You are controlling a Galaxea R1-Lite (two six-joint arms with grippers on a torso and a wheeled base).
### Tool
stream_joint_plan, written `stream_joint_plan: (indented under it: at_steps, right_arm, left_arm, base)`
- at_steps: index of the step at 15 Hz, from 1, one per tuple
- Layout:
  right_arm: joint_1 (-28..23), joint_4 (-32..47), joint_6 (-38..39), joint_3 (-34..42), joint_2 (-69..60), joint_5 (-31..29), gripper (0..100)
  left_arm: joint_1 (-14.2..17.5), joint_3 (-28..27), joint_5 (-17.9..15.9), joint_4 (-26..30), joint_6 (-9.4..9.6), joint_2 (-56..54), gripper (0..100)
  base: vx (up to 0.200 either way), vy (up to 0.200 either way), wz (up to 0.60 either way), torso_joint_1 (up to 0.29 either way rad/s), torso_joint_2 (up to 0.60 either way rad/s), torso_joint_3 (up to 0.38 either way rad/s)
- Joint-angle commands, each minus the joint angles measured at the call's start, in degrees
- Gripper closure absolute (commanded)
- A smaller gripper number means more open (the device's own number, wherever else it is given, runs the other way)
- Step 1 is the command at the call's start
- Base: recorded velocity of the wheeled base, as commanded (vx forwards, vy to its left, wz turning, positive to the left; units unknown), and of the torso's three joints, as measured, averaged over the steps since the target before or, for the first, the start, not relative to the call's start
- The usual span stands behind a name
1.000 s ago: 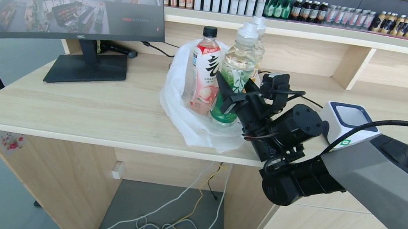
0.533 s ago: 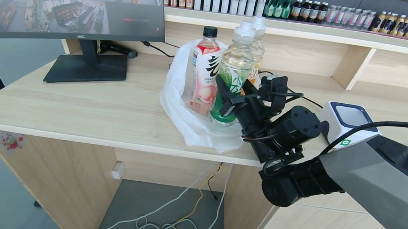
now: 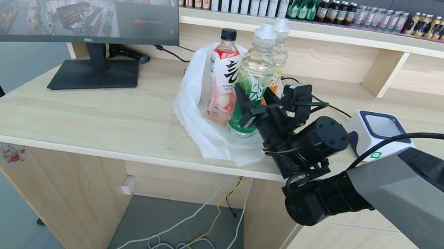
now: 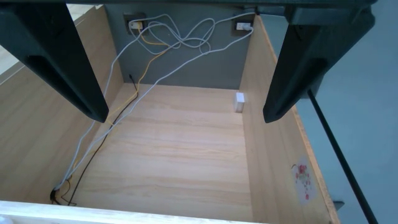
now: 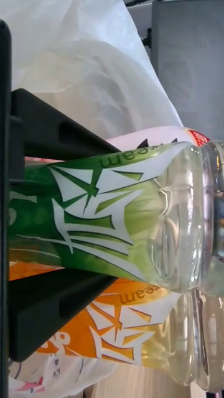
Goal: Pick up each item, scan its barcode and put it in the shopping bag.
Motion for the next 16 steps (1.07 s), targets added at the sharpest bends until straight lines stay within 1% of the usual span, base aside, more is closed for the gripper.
stream_joint_plan:
  at_steps: [1, 2, 11, 16]
  right_arm:
    - [0.0, -0.08, -0.01, 0.16, -0.15, 0.08, 100]
    - [0.0, -0.08, -0.01, 0.25, -0.15, 0.08, 0]
    - [0.26, -0.08, 0.16, 3.07, -3.05, -0.01, 0]
    - [1.05, -0.08, 0.07, 9.66, -11.05, -0.01, 0]
  left_arm:
    - [0.02, 0.0, 0.01, 0.0, 0.02, -0.02, 0]
    - [0.02, 0.0, 0.01, 0.0, -0.07, -0.02, 0]
    - [0.02, 0.0, 0.01, 0.0, -0.25, -0.02, 0]
    - [0.02, 0.0, 0.01, 0.0, -0.25, -0.02, 0]
  base:
    - [0.0, 0.0, 0.0, 0.0, 0.0, 0.0]
    - [0.0, 0.0, 0.0, 0.0, 0.0, 0.0]
    - [0.0, 0.0, 0.0, 0.0, 0.0, 0.0]
    - [0.0, 0.0, 0.0, 0.0, 0.0, 0.0]
